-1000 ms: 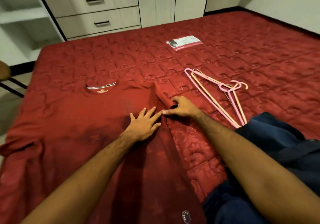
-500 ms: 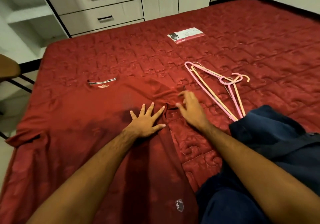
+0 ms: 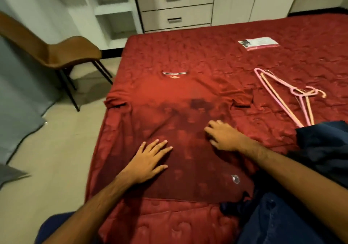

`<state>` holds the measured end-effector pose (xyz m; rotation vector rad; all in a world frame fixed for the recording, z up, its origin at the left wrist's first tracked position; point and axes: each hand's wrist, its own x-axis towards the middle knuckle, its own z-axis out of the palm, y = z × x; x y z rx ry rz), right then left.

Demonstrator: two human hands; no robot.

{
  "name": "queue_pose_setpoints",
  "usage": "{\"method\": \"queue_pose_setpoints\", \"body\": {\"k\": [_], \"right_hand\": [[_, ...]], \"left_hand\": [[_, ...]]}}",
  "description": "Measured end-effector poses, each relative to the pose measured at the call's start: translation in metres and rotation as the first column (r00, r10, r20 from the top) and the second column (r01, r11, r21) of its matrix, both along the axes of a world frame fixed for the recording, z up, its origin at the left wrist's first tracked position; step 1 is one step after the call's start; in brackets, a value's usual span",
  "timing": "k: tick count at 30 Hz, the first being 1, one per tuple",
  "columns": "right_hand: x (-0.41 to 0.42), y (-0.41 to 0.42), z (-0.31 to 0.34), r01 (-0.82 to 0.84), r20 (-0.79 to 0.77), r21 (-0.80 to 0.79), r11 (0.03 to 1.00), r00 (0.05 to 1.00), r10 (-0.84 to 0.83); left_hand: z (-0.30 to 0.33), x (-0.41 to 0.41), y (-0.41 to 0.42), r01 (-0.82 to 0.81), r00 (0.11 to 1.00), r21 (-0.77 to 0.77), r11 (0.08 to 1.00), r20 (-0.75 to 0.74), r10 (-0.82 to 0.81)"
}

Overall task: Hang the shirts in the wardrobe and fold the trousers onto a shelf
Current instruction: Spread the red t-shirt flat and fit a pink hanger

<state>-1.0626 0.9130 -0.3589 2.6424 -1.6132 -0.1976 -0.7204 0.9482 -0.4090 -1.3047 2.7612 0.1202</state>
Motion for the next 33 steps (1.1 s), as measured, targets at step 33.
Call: {"method": "queue_pose_setpoints", "body": {"k": [33], "right_hand": [[0.263,0.12,-0.041,-0.228,0.587,0.235,0.945,0.808,0.049]], "left_hand": [[0.016,0.178,0.059,-0.081,0.962,-0.043,0.996,-0.266,0.067]]}}
